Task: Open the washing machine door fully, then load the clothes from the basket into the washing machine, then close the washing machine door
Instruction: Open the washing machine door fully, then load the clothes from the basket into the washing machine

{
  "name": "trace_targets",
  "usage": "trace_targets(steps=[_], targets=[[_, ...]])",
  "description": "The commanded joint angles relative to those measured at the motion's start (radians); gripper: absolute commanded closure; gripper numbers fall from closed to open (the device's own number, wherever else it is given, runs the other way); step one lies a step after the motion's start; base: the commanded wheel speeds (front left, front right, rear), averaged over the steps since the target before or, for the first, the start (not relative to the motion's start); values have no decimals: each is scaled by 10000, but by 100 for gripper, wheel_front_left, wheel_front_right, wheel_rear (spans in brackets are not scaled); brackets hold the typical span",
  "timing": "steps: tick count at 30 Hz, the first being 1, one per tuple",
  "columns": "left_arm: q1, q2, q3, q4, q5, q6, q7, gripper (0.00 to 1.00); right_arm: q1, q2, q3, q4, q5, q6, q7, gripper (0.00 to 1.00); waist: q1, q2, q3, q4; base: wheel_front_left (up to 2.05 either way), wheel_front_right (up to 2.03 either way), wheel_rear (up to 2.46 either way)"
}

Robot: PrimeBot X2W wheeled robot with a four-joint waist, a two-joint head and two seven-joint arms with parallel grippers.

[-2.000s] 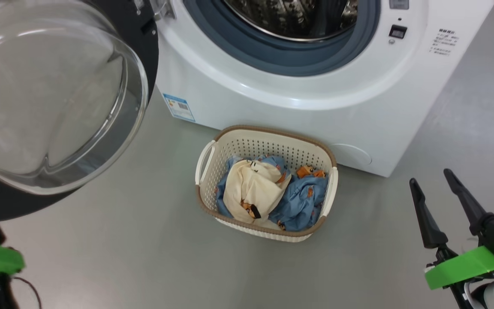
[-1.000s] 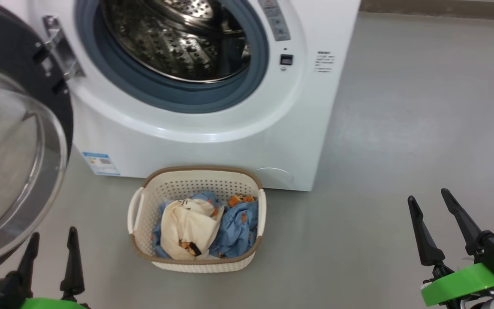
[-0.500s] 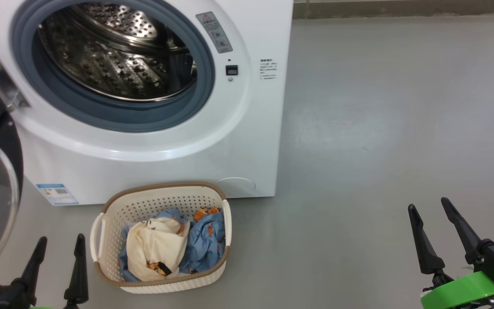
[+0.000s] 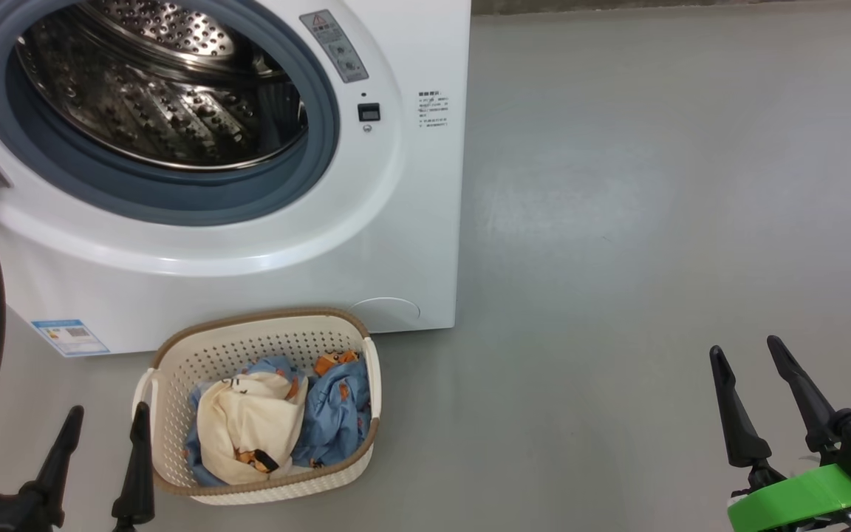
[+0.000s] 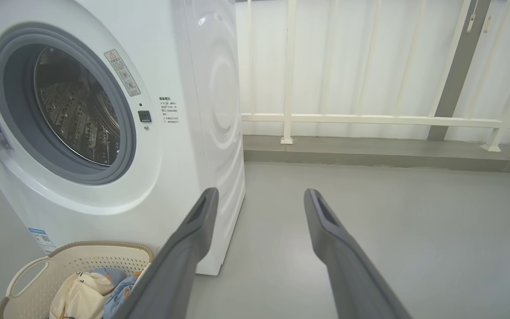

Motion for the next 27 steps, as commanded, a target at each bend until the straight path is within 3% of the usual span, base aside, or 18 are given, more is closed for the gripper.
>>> trace_targets(steps=[1, 20, 27], targets=[[-132, 200, 308, -324, 70, 6, -55, 0, -92, -174, 112, -286, 85, 71, -122, 0, -1, 0, 17, 18, 0, 0, 0], [-347, 135, 331, -253, -115, 6, -55, 0, -231, -120, 131, -290, 39, 71, -122, 0, -1, 0, 175, 174, 0, -1, 1], [-376, 241, 206, -308, -259, 6, -55, 0, -232, -109, 150, -287, 38, 71, -122, 0, -1, 0, 204, 201, 32, -102, 69]])
